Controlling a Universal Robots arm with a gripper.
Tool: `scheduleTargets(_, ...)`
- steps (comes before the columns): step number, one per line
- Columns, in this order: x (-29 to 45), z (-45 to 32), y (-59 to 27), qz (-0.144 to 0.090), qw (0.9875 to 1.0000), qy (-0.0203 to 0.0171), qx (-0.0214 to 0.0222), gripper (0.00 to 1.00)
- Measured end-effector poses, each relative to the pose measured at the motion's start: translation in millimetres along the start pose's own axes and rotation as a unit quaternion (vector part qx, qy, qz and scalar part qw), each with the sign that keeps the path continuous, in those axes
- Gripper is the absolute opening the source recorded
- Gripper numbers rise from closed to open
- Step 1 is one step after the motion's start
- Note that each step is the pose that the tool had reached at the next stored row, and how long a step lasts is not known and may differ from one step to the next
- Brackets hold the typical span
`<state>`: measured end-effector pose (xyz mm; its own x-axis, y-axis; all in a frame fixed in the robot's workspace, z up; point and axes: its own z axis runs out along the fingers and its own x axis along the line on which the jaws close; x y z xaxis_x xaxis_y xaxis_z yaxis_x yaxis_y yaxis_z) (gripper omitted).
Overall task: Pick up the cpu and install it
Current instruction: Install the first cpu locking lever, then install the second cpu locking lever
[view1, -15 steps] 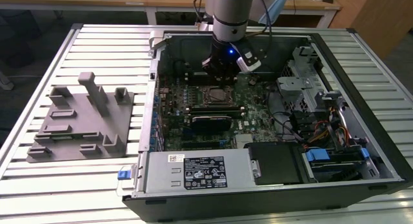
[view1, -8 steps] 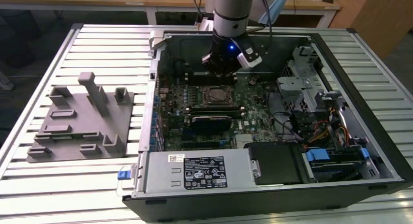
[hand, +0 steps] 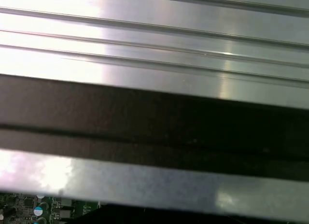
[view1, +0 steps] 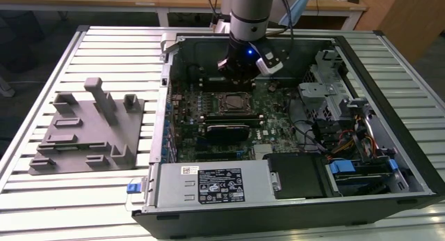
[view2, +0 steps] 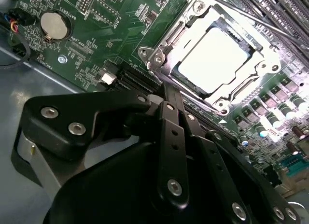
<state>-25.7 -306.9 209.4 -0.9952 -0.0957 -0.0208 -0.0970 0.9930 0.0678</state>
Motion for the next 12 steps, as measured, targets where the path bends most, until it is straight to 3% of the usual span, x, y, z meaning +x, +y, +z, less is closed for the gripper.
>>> scheduleTargets(12, 0.1, -0.1, -2.6, 0.000, 1.0000, 0.0001, 0.0001, 0.11)
